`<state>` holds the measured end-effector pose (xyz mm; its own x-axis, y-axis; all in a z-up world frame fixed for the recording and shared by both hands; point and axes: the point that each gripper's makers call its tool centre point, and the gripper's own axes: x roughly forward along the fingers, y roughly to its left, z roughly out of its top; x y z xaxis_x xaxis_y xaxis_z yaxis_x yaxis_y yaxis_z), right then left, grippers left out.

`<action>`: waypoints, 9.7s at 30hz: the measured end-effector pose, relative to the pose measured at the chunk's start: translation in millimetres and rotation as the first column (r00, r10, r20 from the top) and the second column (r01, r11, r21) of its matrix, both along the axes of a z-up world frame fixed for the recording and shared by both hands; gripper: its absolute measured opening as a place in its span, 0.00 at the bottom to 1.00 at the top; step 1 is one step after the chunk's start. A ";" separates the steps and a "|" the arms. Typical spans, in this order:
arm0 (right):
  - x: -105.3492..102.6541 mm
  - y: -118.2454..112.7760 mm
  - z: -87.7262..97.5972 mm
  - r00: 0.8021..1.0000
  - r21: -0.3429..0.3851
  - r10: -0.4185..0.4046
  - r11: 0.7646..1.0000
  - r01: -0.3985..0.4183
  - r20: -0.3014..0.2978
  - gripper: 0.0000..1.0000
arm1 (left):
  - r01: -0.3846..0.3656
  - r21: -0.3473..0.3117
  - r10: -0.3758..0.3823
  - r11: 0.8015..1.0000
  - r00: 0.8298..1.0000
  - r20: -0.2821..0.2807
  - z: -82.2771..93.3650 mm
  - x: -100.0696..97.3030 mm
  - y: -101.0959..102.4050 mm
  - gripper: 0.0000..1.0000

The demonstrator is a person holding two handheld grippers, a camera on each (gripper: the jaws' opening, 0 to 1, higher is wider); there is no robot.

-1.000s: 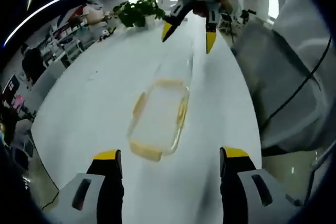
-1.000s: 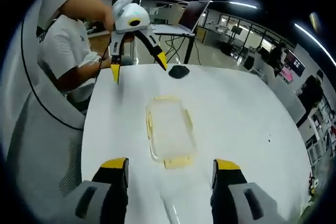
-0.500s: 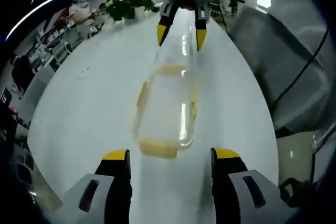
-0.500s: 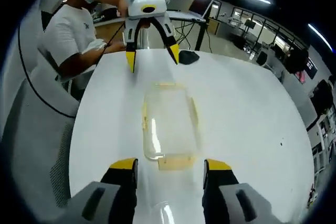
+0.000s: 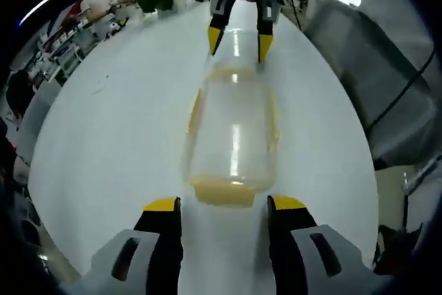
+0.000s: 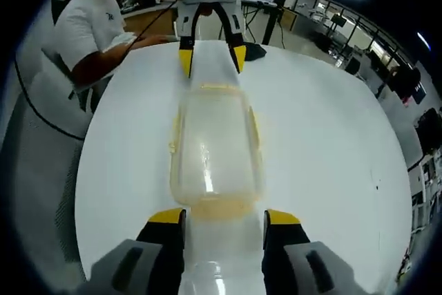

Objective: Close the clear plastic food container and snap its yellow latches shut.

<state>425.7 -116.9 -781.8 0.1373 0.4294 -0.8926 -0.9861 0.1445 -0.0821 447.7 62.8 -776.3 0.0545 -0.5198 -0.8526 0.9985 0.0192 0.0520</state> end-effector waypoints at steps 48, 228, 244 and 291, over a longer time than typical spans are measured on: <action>-19.3 15.6 10.7 0.989 -0.013 0.132 0.991 -0.133 -0.062 0.36 | 0.061 0.085 -0.056 0.995 0.997 -0.052 -1.0 -28.2 -3.1 0.37; -12.8 -189.4 44.7 0.638 -0.003 -0.700 0.675 0.738 -0.321 0.46 | -0.822 0.080 0.737 0.563 0.456 -0.498 34.6 -37.1 -268.2 0.43; -19.0 -197.0 42.9 0.591 -0.032 -0.713 0.648 0.761 -0.378 0.45 | -0.816 0.031 0.716 0.577 0.487 -0.499 31.8 -32.1 -270.8 0.44; -42.4 -184.0 112.7 0.997 0.253 -0.078 0.964 0.082 -0.025 0.39 | -0.276 -0.283 0.244 0.919 0.959 -0.146 105.6 -45.8 -271.8 0.57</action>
<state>383.3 -300.9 -669.1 0.1682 0.6302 -0.7580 -0.9713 0.2370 -0.0185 401.9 -208.9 -670.7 0.1404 -0.7295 -0.6694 0.9554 0.2771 -0.1015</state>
